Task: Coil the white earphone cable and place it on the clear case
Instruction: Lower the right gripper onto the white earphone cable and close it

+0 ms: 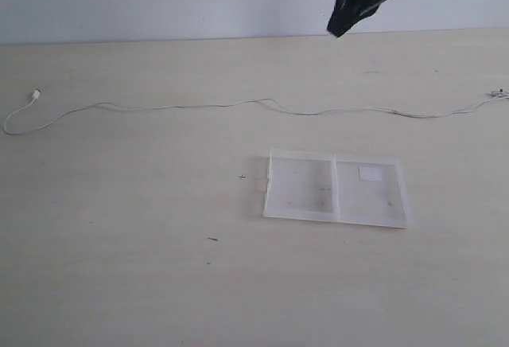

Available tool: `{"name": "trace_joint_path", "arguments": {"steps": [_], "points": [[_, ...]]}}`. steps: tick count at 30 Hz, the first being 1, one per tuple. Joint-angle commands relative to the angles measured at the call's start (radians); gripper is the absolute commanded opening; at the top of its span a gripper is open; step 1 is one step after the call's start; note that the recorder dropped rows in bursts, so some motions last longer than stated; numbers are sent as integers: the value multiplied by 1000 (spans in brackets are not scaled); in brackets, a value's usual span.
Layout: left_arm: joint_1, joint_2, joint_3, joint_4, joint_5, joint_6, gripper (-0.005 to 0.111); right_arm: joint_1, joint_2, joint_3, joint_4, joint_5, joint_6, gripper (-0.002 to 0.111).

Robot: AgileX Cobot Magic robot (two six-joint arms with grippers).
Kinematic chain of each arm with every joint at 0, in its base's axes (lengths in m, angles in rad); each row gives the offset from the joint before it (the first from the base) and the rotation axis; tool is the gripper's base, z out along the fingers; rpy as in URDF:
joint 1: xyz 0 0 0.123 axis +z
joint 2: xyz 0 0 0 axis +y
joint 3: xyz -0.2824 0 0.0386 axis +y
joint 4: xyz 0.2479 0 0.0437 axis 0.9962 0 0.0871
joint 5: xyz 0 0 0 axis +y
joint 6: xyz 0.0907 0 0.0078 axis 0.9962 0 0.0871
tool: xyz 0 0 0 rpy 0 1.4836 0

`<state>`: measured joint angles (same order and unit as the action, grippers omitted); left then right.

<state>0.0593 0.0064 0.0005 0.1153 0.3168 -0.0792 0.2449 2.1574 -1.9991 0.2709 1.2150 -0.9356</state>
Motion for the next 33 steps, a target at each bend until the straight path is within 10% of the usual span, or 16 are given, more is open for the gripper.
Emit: {"name": "trace_joint_path", "arguments": {"steps": [1, 12, 24, 33], "points": [[-7, -6, 0, 4, -4, -4, 0, 105, 59, -16, -115, 6, -89, 0], [-7, -6, 0, 4, -4, -4, 0, 197, 198, -107, -119, 4, -91, 1], [-7, -6, 0, 4, -4, -4, 0, 197, 255, -126, -128, -72, -58, 38], [-7, -6, 0, 4, -4, -4, 0, 197, 310, -126, -150, -191, -3, 41]]}}
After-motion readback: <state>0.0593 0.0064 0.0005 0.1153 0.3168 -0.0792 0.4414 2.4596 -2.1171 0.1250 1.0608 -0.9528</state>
